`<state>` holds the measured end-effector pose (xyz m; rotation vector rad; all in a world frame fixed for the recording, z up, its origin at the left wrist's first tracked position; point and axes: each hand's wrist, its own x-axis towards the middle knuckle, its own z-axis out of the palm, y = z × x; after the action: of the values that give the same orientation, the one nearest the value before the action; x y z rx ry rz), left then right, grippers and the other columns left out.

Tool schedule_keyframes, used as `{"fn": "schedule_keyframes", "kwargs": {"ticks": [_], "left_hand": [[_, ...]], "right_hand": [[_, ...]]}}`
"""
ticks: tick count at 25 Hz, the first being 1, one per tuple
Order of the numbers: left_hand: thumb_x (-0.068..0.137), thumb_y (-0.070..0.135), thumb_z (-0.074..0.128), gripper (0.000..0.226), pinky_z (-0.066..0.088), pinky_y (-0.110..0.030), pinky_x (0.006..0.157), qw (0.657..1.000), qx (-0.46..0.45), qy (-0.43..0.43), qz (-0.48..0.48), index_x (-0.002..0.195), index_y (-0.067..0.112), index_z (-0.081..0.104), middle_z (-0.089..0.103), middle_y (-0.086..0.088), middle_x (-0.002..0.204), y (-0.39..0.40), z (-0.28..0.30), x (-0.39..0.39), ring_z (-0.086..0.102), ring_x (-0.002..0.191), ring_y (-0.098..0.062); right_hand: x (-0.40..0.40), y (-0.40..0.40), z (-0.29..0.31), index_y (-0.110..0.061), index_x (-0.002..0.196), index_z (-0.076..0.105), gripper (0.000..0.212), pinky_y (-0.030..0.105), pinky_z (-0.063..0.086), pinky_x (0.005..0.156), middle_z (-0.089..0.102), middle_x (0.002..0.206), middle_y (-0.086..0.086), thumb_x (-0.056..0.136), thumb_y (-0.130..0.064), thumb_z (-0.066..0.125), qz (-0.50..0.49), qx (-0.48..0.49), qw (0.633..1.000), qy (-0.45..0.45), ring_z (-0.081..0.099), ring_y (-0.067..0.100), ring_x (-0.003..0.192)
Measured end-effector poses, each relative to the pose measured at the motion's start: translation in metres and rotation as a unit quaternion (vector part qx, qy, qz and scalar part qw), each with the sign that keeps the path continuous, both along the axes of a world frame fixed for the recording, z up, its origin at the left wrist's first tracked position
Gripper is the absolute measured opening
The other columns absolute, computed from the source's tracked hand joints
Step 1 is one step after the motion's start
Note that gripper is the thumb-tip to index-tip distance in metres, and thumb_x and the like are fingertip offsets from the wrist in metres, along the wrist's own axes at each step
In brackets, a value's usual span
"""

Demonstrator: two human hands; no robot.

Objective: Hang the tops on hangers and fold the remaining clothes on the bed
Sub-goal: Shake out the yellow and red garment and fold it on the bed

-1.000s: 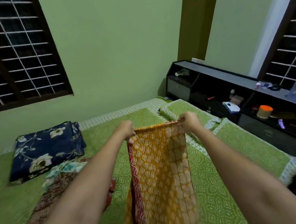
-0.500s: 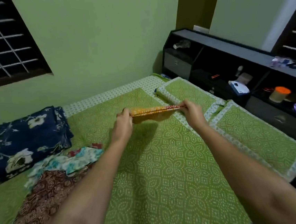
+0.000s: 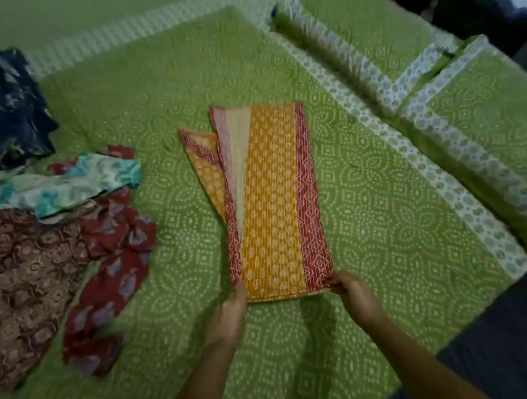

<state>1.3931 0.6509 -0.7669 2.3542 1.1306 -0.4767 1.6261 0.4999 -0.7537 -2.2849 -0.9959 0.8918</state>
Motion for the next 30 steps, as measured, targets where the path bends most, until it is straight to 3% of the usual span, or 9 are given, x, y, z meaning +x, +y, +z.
{"fn": "schedule_keyframes", "kwargs": {"ticks": [4,6,9,15,18,20,25,27,30], "left_hand": [[0.094,0.005,0.048,0.053,0.050,-0.030,0.083,0.986,-0.031,-0.109,0.123,0.143,0.021,0.037,0.060,-0.002,0.128,-0.016,-0.060,-0.002,0.064,0.099,-0.022],[0.089,0.009,0.060,0.046,0.049,-0.024,0.063,0.932,-0.053,-0.204,0.293,0.132,0.017,0.047,0.065,-0.001,0.108,-0.011,-0.071,0.003,0.065,0.081,-0.020],[0.079,0.026,0.076,0.038,0.051,-0.026,0.062,0.833,-0.046,-0.285,0.473,0.106,0.015,0.051,0.066,-0.005,0.100,0.008,-0.074,0.019,0.066,0.084,-0.023],[0.070,0.049,0.078,0.059,0.052,-0.034,0.073,0.906,-0.244,-0.014,0.346,0.095,-0.002,0.062,0.065,-0.015,0.090,0.045,-0.080,0.030,0.064,0.082,-0.026],[0.074,0.041,0.077,0.091,0.057,-0.028,0.065,0.863,-0.363,-0.010,0.352,0.137,-0.010,0.036,0.049,-0.031,0.130,0.048,-0.058,0.028,0.060,0.106,-0.035],[0.066,0.046,0.078,0.101,0.055,-0.023,0.058,0.853,-0.421,0.036,0.305,0.138,-0.010,0.034,0.054,-0.028,0.126,0.038,-0.042,0.017,0.063,0.096,-0.027],[0.075,0.017,0.080,0.069,0.057,-0.031,0.071,0.789,-0.492,0.203,0.306,0.129,-0.004,0.043,0.058,-0.021,0.123,-0.058,-0.028,-0.026,0.065,0.095,-0.029],[0.091,0.010,0.062,0.023,0.051,-0.029,0.076,0.847,-0.408,0.245,0.238,0.111,0.002,0.055,0.060,-0.018,0.122,-0.079,-0.020,-0.021,0.063,0.103,-0.030],[0.098,0.019,0.049,0.020,0.047,-0.029,0.069,0.970,-0.047,0.206,0.117,0.109,0.009,0.062,0.067,-0.007,0.105,-0.050,-0.020,0.010,0.064,0.090,-0.020]], "right_hand": [[-0.014,-0.017,-0.067,-0.011,0.114,0.063,0.027,0.017,0.043,0.097,0.054,0.121,-0.001,0.089,-0.019,0.065,-0.038,-0.036,0.998,0.040,0.056,0.014,0.107],[-0.011,-0.008,-0.077,-0.014,0.126,0.049,0.056,0.034,0.044,0.102,0.046,0.128,-0.001,0.083,-0.044,0.069,-0.109,-0.052,0.988,0.098,0.052,0.015,0.112],[0.007,0.019,-0.077,-0.011,0.116,0.047,0.054,0.040,0.052,0.090,0.057,0.116,0.010,0.081,-0.044,0.070,-0.298,-0.035,0.928,0.222,0.059,0.026,0.105],[0.038,0.039,-0.055,-0.005,0.095,0.063,0.015,0.018,0.052,0.054,0.066,0.090,0.006,0.088,-0.017,0.065,-0.155,-0.193,0.914,0.320,0.062,0.014,0.071],[0.043,0.022,-0.050,-0.009,0.076,0.061,0.017,0.021,0.051,0.052,0.064,0.075,0.008,0.087,-0.022,0.066,-0.131,-0.180,0.924,0.312,0.060,0.014,0.063],[0.042,0.003,-0.049,-0.005,0.092,0.064,0.023,0.029,0.055,0.067,0.067,0.088,0.012,0.084,-0.026,0.068,-0.091,-0.232,0.913,0.324,0.064,0.022,0.077],[0.000,-0.075,-0.048,-0.006,0.117,0.057,0.031,0.019,0.053,0.059,0.067,0.112,0.011,0.091,-0.022,0.063,0.067,-0.447,0.848,0.278,0.068,0.017,0.083],[-0.011,-0.078,-0.043,-0.011,0.119,0.060,0.026,0.021,0.052,0.062,0.066,0.109,0.008,0.097,-0.023,0.052,0.102,-0.505,0.845,0.142,0.068,0.017,0.090],[0.008,-0.021,-0.041,-0.019,0.116,0.060,0.024,0.026,0.046,0.064,0.063,0.106,0.004,0.097,-0.014,0.045,0.111,-0.426,0.883,-0.160,0.061,0.018,0.091]]}}
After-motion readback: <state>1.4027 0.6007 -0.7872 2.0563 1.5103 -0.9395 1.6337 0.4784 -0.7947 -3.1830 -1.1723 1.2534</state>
